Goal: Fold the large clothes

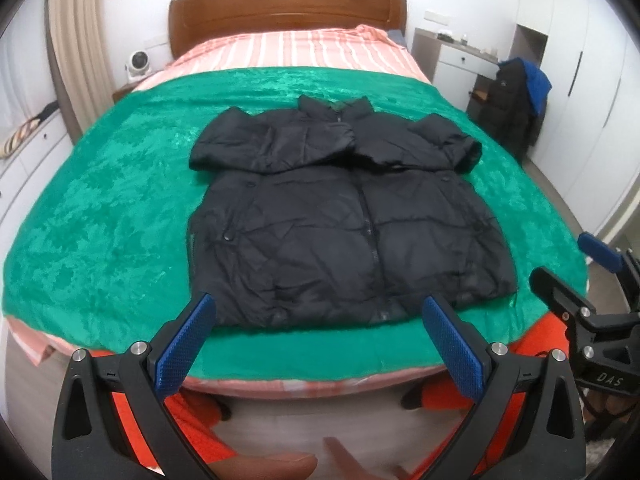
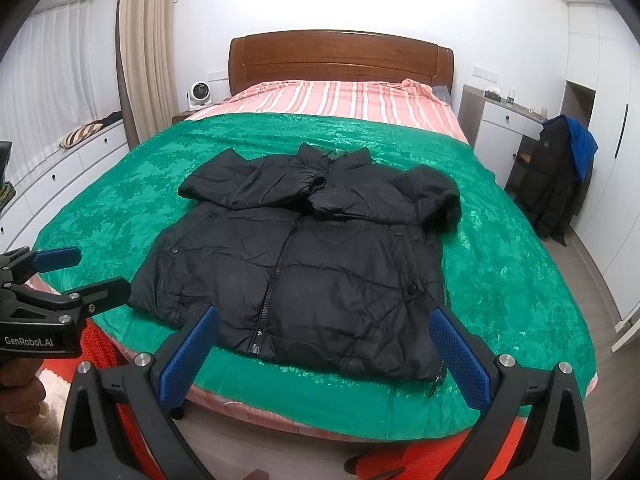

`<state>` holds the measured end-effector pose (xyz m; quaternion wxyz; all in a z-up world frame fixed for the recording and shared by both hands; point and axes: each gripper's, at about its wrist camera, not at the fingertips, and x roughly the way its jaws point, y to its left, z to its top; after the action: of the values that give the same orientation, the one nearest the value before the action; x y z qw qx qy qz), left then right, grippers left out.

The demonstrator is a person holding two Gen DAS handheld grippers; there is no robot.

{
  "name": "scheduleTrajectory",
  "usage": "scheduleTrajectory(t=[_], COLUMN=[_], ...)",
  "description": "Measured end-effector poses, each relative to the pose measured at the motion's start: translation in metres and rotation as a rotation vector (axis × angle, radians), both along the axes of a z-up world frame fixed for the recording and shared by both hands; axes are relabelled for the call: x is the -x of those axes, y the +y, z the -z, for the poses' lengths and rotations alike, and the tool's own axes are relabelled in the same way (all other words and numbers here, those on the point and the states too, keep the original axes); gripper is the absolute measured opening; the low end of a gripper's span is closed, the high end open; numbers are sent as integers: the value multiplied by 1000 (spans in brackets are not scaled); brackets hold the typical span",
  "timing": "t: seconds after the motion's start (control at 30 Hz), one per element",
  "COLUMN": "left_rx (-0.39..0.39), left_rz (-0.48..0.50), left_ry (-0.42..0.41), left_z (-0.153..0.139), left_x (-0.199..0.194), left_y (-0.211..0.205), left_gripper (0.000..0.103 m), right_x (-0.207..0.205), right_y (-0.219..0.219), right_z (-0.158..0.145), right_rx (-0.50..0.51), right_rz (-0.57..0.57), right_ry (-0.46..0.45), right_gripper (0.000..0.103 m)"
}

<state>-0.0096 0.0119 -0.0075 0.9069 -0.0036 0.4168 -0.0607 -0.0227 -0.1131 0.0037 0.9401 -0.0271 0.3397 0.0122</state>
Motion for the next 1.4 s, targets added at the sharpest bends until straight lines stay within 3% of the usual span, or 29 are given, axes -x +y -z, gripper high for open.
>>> scheduleTrajectory(t=[0.63,1.17,1.4], left_rx=[35,-66,-59], left_rz=[3,-13,-11], left_ry=[56,5,22], left_z=[10,10,16], left_x=[-3,-3,-5], left_y=[6,-1,1], left_gripper=[103,103,103], right_x=[-1,-4,-5], right_y=[1,-1,-1], right_z=[2,6,6], right_rx=[16,29,119], right_rz=[5,19,68], right_ry=[2,2,8], right_gripper=[103,103,103])
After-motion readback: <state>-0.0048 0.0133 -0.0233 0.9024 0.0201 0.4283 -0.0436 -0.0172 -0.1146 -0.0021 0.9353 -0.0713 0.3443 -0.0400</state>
